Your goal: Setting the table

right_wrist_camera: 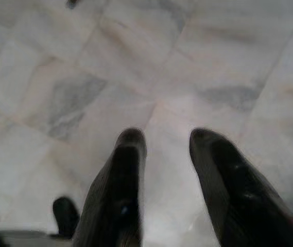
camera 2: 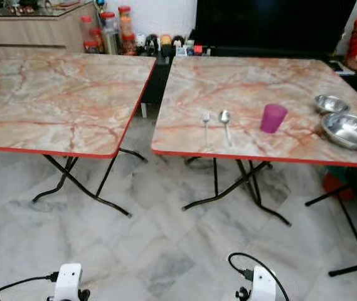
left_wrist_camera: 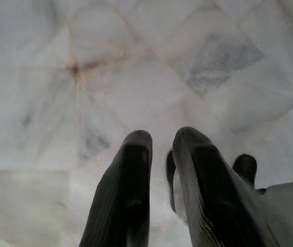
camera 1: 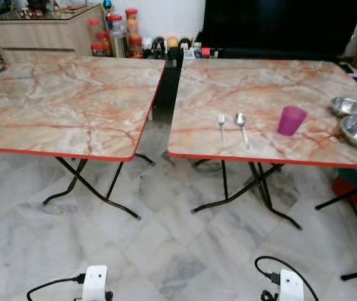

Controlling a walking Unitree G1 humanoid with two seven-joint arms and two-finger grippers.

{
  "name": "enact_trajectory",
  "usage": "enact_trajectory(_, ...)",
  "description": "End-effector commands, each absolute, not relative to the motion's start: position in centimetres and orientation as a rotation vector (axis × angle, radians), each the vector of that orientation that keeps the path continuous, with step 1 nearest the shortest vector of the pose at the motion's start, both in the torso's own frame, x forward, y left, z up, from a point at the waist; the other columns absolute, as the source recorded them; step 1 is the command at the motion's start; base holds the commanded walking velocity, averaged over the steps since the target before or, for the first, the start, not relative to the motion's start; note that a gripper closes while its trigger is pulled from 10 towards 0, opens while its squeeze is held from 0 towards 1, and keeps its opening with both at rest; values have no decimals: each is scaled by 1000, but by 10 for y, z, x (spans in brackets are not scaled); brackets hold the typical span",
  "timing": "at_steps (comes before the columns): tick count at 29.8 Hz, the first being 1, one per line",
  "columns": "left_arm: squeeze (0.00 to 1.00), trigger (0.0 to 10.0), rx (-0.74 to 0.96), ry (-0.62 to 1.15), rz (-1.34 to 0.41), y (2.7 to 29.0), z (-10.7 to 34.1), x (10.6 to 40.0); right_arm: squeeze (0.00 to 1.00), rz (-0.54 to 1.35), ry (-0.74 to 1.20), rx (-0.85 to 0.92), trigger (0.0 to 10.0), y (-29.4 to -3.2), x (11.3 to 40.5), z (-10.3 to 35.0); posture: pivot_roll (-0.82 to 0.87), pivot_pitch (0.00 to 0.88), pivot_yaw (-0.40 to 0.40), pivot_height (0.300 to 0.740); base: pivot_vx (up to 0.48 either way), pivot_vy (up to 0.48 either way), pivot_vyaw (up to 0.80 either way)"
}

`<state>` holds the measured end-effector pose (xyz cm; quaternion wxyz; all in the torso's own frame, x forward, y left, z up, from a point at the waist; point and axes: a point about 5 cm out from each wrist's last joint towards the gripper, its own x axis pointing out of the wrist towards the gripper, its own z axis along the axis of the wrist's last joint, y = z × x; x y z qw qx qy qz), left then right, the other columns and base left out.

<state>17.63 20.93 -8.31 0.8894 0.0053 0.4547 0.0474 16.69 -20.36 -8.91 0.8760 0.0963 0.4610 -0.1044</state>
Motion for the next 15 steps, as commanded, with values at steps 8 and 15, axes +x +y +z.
enact_trajectory(8, 0, 10000, 13, 929, 103, 208, -81, 182, 0, -230, 961, 199, 10000, -208, 168, -88, 36, 0, -12, 728, 0, -219, 0)
enact_trajectory(15, 0, 10000, -11, 901, 142, 210, -79, 184, 0, -237, 967, 200, 10000, -209, 166, -89, 38, 0, -15, 728, 0, 0, 0)
